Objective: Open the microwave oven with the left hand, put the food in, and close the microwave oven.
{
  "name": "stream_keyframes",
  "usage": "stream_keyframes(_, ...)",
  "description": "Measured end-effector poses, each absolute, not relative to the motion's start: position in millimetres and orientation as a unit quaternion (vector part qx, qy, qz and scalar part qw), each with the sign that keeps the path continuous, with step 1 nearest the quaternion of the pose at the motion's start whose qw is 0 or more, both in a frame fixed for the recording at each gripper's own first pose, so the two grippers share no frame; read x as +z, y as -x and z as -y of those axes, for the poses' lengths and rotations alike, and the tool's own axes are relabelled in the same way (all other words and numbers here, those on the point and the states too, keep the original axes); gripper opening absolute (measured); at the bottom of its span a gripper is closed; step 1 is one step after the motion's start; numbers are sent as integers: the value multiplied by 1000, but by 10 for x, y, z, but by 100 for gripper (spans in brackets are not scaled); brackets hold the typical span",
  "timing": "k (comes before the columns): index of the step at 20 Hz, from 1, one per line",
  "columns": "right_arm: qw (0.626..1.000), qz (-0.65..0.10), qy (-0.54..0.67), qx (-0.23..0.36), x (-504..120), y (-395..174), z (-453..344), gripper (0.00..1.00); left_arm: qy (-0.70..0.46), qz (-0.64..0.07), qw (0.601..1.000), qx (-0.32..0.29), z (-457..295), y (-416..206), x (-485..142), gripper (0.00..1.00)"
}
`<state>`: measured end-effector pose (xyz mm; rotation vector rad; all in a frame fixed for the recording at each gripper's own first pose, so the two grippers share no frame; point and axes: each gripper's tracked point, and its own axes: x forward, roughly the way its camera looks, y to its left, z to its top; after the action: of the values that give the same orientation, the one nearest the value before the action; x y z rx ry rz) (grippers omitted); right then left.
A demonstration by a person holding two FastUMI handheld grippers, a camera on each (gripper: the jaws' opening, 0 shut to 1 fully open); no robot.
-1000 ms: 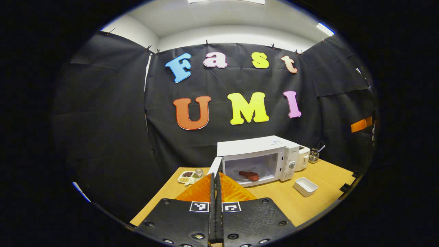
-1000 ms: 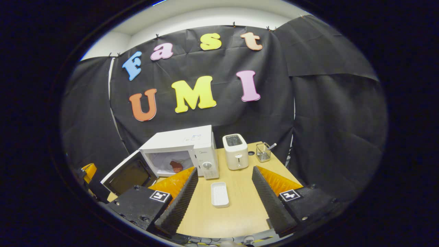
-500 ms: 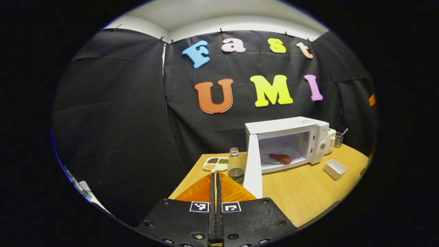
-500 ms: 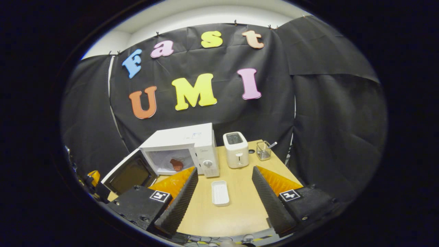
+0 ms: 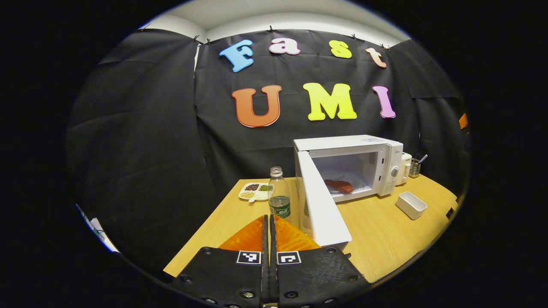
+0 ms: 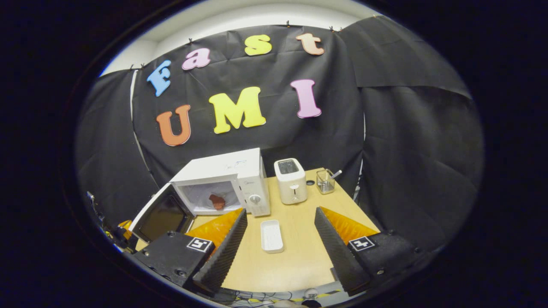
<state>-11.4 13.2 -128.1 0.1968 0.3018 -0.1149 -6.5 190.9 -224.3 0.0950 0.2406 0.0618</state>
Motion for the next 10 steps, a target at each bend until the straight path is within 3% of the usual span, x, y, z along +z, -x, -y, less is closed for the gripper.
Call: stream_keyframes(10, 978, -164, -106, -74, -1379, 149, 177, 100, -37, -121, 989, -72, -767, -162, -2269, 0)
